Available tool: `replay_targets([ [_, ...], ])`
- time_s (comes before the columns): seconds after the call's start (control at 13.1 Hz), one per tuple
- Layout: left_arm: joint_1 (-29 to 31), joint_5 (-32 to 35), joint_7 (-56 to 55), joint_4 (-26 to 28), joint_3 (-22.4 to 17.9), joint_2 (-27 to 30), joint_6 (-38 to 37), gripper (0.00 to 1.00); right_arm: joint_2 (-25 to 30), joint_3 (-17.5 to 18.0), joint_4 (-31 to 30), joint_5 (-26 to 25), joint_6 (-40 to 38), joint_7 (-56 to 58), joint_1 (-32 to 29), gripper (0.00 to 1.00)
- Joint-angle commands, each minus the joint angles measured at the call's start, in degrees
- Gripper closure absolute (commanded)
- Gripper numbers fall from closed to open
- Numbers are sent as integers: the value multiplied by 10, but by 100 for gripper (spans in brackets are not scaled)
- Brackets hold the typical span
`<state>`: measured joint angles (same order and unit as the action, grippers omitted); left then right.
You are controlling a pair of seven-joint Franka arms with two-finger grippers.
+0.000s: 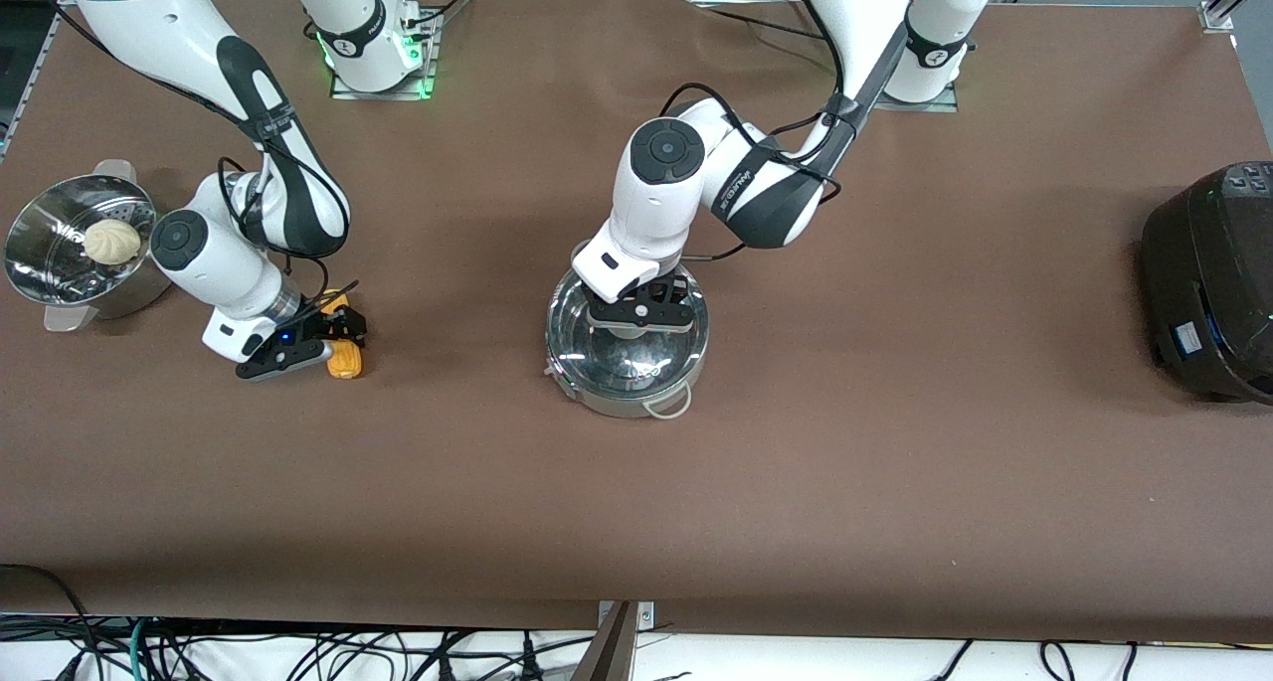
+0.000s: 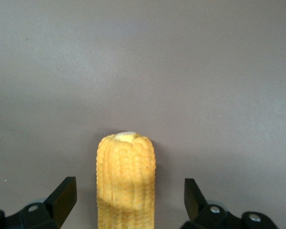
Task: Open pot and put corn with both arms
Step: 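Grasp the lid knob with the left gripper while the right gripper grasps the corn, then lift the glass lid off the pot with the left gripper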
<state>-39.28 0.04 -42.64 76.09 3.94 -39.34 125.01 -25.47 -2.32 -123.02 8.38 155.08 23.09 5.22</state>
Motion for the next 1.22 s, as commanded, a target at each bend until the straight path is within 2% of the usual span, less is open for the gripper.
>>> replay_targets([
  [0.0, -3, 7, -2, -12, -2, 13, -32, 99, 17, 6, -28, 13, 22, 20, -4, 0],
  [0.23, 2, 1, -4, -18, -3, 45, -104, 100, 10, 6, -35, 13, 43, 31, -5, 0],
  [0.46, 20, -1, -4, -48, -3, 71, -204, 100, 5, 6, -35, 14, 44, 31, -5, 1],
  [0.53, 31, 0, -1, -48, -3, 86, -234, 100, 3, 8, -35, 14, 50, 31, -5, 4],
  [0.84, 67, 10, 4, -47, -9, 153, -353, 100, 3, 12, -35, 15, 51, 31, -4, 60],
  [0.99, 100, 9, 66, -47, -9, 167, -392, 100, 3, 13, -35, 15, 51, 31, -4, 82],
  [1.07, 117, 8, 105, -47, -9, 176, -400, 100, 4, 13, -35, 15, 50, 30, -4, 88],
  [1.14, 135, 8, 137, -46, -9, 181, -417, 100, 6, 13, -34, 15, 49, 29, -4, 88],
])
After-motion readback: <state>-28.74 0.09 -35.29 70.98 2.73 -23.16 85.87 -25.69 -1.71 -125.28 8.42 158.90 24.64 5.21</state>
